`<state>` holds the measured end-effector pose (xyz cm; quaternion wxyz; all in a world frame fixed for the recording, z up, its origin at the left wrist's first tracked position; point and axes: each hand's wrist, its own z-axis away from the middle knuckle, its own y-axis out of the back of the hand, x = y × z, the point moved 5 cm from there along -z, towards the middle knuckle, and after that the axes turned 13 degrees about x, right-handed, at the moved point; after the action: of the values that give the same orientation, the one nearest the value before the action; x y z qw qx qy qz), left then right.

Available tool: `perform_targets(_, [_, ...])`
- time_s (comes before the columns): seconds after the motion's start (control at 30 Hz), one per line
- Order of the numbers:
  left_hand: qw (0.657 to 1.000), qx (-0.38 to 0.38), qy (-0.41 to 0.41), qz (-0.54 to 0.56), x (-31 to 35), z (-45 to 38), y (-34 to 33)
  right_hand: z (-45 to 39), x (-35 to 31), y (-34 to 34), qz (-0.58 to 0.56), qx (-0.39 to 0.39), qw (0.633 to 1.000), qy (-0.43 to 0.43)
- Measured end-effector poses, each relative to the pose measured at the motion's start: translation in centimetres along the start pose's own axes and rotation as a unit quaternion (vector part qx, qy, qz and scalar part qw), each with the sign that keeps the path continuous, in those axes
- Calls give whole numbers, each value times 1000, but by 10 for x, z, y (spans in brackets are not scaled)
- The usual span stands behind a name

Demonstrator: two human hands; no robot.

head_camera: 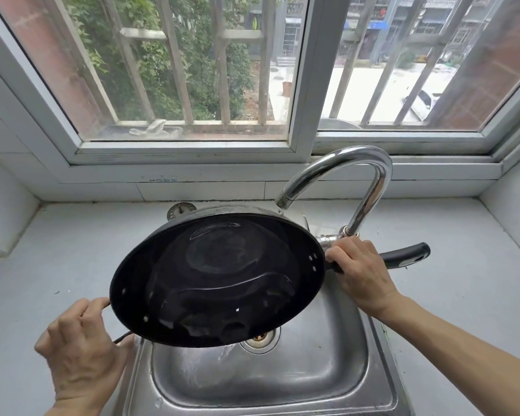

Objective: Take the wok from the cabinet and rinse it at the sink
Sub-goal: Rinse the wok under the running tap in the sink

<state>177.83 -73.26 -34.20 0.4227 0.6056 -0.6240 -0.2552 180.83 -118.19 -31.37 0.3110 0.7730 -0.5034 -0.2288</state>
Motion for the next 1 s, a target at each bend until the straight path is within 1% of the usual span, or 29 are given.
perform_targets(0.23, [996, -33, -81, 15, 22, -12, 9, 10, -1, 20, -1, -34, 999, -13])
perform_targets(0.43, [986, -95, -138, 14, 28, -29, 14, 16, 1, 30, -10, -71, 997, -38])
perform_targets(0.6, [974, -128, -185, 1, 34, -54, 19, 11, 0, 42, -18, -73, 996, -54])
perform_targets(0.8, [956, -179, -229, -26, 33, -84, 15, -1, -2, 60, -30, -71, 996, -50])
perform_targets(1.0, [939, -246, -238, -19, 31, -99, 5, -1, 0, 67, -25, -92, 994, -47])
